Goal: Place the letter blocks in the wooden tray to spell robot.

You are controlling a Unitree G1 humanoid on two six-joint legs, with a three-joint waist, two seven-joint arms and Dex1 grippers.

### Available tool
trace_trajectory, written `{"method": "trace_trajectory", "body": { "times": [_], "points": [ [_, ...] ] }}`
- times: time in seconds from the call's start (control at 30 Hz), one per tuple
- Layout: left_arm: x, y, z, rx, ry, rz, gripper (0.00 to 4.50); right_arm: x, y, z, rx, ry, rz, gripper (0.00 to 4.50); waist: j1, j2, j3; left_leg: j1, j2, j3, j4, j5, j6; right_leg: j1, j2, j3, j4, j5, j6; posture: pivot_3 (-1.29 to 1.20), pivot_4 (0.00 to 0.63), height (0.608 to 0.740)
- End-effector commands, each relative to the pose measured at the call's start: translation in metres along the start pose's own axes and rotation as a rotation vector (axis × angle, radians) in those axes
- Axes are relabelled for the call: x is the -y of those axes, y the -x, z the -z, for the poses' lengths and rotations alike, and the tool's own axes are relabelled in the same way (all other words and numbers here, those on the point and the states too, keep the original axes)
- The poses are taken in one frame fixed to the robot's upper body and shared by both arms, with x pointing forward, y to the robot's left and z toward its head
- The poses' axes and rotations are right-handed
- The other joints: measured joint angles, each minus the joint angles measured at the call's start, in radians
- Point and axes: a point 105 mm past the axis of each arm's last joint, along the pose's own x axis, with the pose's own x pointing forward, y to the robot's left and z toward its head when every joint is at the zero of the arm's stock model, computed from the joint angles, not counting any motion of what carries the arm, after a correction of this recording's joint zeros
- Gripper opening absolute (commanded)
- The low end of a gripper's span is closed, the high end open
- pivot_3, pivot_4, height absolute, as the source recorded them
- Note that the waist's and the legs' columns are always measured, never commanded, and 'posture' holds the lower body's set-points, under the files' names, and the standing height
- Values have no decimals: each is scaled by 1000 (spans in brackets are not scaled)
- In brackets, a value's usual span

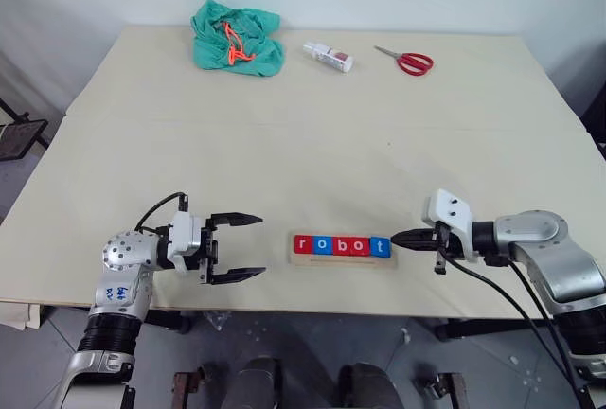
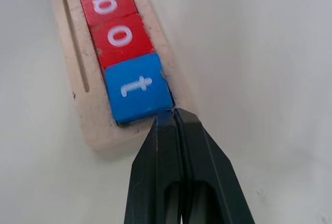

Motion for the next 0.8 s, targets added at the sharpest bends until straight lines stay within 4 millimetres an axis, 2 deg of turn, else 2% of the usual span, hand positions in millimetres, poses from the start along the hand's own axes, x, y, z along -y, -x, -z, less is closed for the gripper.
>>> {"method": "trace_trajectory", "body": {
  "times": [0.03,0.27,0.37,0.47,0.57,0.7,0.8],
  "points": [
    [0,4,-4,-6,-24,-3,4500,-1,-1,-11,31,33,-18,29,0,0,0,0,0,0,0,0,0,0,0,0,0,0,0,0,150,740],
    [-1,5,-3,-14,-23,-15,4500,1,-3,-11,26,54,-10,29,0,0,0,0,0,0,0,0,0,0,0,0,0,0,0,0,150,740],
    [-5,9,-2,-29,-11,-39,4500,14,11,-16,34,53,70,29,0,0,0,0,0,0,0,0,0,0,0,0,0,0,0,0,150,740],
    [-7,13,-1,-41,-6,-53,4500,14,24,-19,74,51,75,29,0,0,0,0,0,0,0,0,0,0,0,0,0,0,0,0,150,740],
    [-14,20,1,-71,7,-103,4500,12,40,-19,144,16,54,619,4,0,0,0,0,0,0,0,0,0,0,0,0,0,0,0,150,740],
    [-29,29,2,-106,-9,-206,4500,8,57,-6,182,-115,-10,2015,3,0,0,0,0,0,0,0,0,1,0,0,0,0,0,0,150,740],
    [-46,35,-8,-84,-20,-322,4500,14,66,12,152,-154,40,3042,5,0,0,0,0,0,0,0,0,0,0,0,0,0,0,0,150,740]
  ]
}}
